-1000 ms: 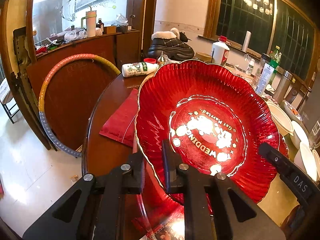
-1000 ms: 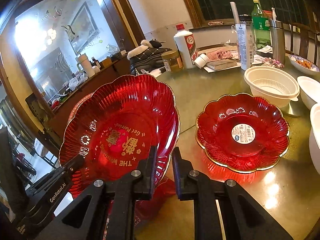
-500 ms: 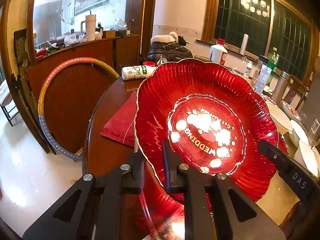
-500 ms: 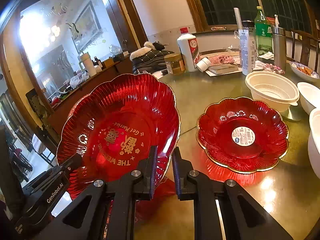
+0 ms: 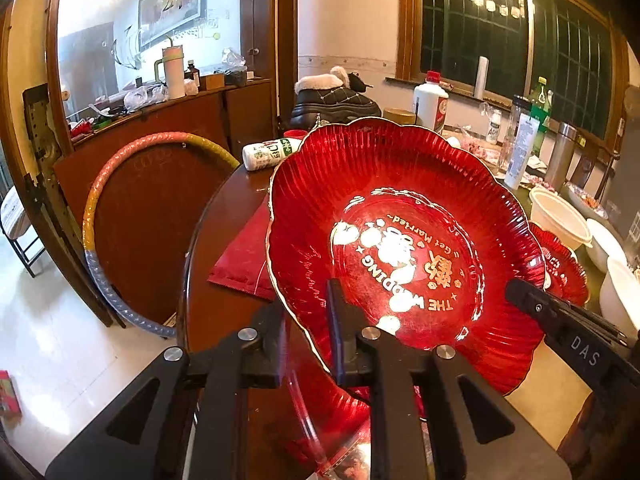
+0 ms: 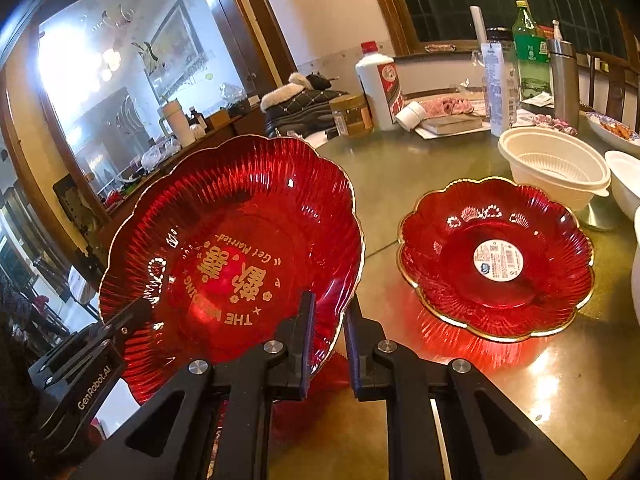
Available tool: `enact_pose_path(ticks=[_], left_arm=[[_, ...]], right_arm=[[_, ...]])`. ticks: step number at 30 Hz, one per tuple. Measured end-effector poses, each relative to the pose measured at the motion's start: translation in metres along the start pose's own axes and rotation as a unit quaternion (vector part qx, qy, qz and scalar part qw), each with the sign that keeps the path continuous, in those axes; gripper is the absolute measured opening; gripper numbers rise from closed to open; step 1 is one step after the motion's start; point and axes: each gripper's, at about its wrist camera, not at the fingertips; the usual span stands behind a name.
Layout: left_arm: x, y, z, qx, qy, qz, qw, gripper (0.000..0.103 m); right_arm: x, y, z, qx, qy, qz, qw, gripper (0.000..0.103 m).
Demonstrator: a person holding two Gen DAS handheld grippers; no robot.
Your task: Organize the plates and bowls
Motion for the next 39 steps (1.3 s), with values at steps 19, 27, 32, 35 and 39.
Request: enact_pose_path(ticks=[19, 27, 32, 35, 39], left_arm=[[0.011, -0.003, -0.032, -0.027, 0.023, -0.046, 0.9983, 0.015], [0.020, -0.012, -0.012, 0.027, 0.019, -0.060, 0.9977, 0.015], [0.013, -0.014, 0.004, 0.058, 0.014, -0.048, 0.9970, 0.015], [0.011, -0.015, 0.012, 0.075, 0.006, -0.050, 0.9959, 0.015], [0.013, -0.015, 0.020, 0.096, -0.002, -0.059, 0.9936, 0.015]], right_arm=[[0.019, 0.004, -0.021, -0.030, 0.010, -0.029, 0.999, 0.013], [0.023, -0.003, 0.000, 0.028, -0.007, -0.035, 0.999, 0.013], [0.020, -0.004, 0.006, 0.055, -0.030, -0.029, 0.998, 0.014], [0.016, -0.006, 0.009, 0.075, -0.037, -0.023, 0.996, 0.016], [0.013, -0.010, 0.016, 0.100, -0.039, -0.020, 0.994, 0.022]])
Point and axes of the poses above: each gripper's, at about its wrist camera, not at the fingertips, and z roughly the way its jaws point, x to its left, y to its top, and after that the axes turned 4 degrees about z, right-handed
